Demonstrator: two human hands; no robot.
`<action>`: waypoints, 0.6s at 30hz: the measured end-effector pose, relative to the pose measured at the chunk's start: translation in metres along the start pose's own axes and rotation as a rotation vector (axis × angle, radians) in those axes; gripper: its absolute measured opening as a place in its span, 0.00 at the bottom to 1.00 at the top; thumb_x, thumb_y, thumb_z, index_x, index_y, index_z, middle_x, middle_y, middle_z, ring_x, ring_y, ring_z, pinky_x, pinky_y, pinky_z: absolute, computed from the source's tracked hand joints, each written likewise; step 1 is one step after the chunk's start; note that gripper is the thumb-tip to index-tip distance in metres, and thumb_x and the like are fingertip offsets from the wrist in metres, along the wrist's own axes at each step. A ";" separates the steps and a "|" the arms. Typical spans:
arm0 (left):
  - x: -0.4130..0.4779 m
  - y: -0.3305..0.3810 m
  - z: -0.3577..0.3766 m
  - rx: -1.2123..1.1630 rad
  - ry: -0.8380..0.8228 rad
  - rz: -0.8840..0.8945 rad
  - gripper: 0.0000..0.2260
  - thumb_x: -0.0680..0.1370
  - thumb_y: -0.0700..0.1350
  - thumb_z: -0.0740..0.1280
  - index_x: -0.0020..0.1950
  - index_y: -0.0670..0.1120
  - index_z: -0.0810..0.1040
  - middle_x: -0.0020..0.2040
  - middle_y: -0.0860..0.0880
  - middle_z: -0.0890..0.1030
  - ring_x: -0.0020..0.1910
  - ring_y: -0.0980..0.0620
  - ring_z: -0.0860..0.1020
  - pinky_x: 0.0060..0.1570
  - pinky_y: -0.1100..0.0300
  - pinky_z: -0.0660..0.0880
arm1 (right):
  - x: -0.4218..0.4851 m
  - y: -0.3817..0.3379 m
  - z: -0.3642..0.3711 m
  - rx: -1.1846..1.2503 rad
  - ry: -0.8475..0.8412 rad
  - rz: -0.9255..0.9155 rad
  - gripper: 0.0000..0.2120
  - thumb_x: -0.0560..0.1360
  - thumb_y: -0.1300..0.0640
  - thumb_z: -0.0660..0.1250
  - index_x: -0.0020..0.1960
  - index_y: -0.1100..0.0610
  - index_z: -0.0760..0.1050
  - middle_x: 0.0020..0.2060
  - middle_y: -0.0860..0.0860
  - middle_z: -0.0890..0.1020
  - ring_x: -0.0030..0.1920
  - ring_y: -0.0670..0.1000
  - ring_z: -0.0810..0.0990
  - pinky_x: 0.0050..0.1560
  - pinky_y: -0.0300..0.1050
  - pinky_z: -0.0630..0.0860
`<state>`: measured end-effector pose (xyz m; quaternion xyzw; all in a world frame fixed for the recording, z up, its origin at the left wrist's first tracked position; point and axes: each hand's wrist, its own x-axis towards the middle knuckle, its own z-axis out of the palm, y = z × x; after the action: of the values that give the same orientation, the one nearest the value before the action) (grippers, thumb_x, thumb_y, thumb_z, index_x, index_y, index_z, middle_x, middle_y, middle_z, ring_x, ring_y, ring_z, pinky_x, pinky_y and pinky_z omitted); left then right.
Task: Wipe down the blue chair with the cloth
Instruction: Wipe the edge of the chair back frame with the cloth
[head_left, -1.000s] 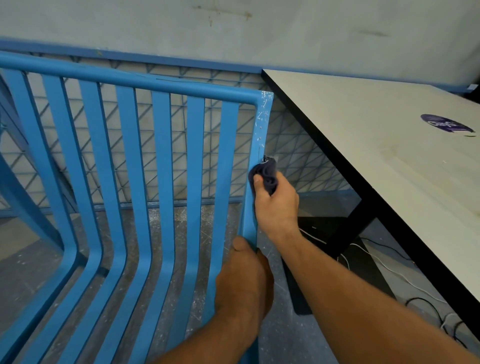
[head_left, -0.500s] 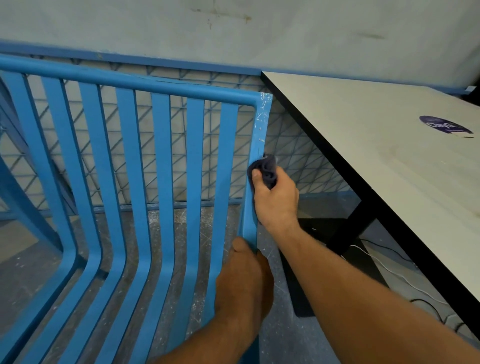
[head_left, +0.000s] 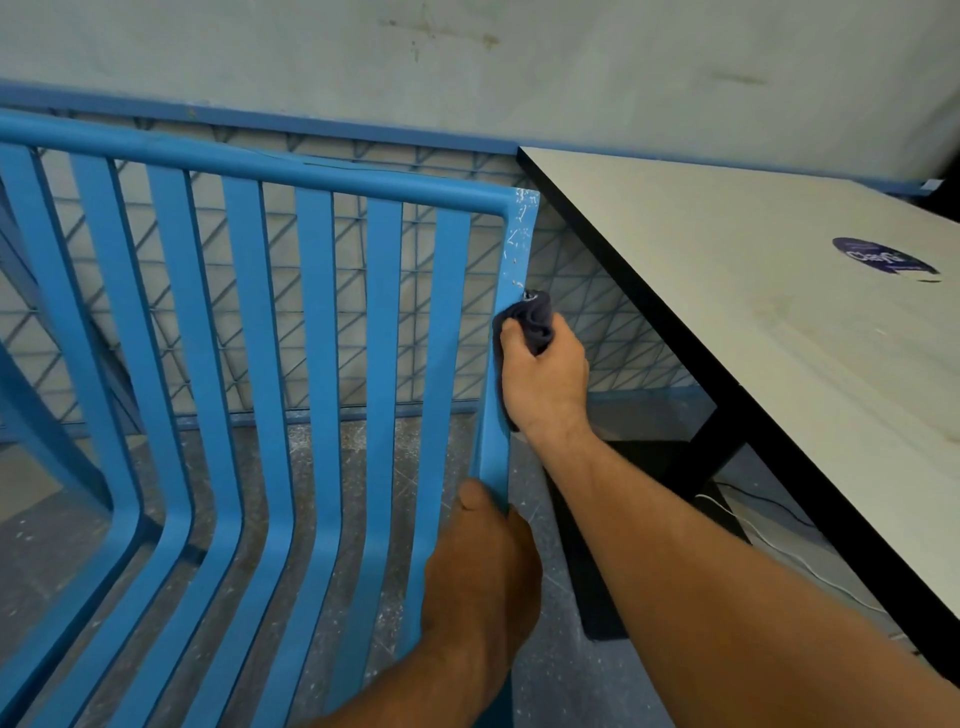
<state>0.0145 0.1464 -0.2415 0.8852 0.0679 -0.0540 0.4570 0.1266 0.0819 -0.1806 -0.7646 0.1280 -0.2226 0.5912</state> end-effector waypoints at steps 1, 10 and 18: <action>0.000 -0.001 0.001 -0.013 0.014 -0.007 0.09 0.83 0.48 0.55 0.43 0.55 0.61 0.39 0.53 0.73 0.36 0.57 0.73 0.32 0.63 0.67 | 0.004 -0.006 0.003 0.014 0.012 -0.007 0.03 0.78 0.57 0.65 0.48 0.56 0.75 0.36 0.46 0.78 0.31 0.37 0.73 0.26 0.24 0.66; 0.005 -0.002 0.004 -0.026 0.025 0.010 0.04 0.82 0.48 0.56 0.48 0.52 0.64 0.37 0.54 0.71 0.35 0.57 0.71 0.34 0.62 0.67 | -0.008 0.005 0.004 0.053 0.004 0.065 0.05 0.76 0.59 0.65 0.50 0.59 0.76 0.39 0.52 0.80 0.32 0.41 0.74 0.26 0.27 0.69; 0.005 0.000 0.002 -0.041 -0.013 -0.009 0.06 0.83 0.48 0.55 0.46 0.54 0.62 0.40 0.53 0.74 0.37 0.57 0.74 0.33 0.64 0.68 | 0.001 0.000 0.006 0.041 0.013 0.008 0.03 0.76 0.58 0.65 0.46 0.58 0.75 0.34 0.49 0.77 0.28 0.38 0.71 0.26 0.27 0.66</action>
<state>0.0193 0.1452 -0.2436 0.8749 0.0698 -0.0605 0.4754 0.1302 0.0864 -0.1816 -0.7503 0.1304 -0.2279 0.6067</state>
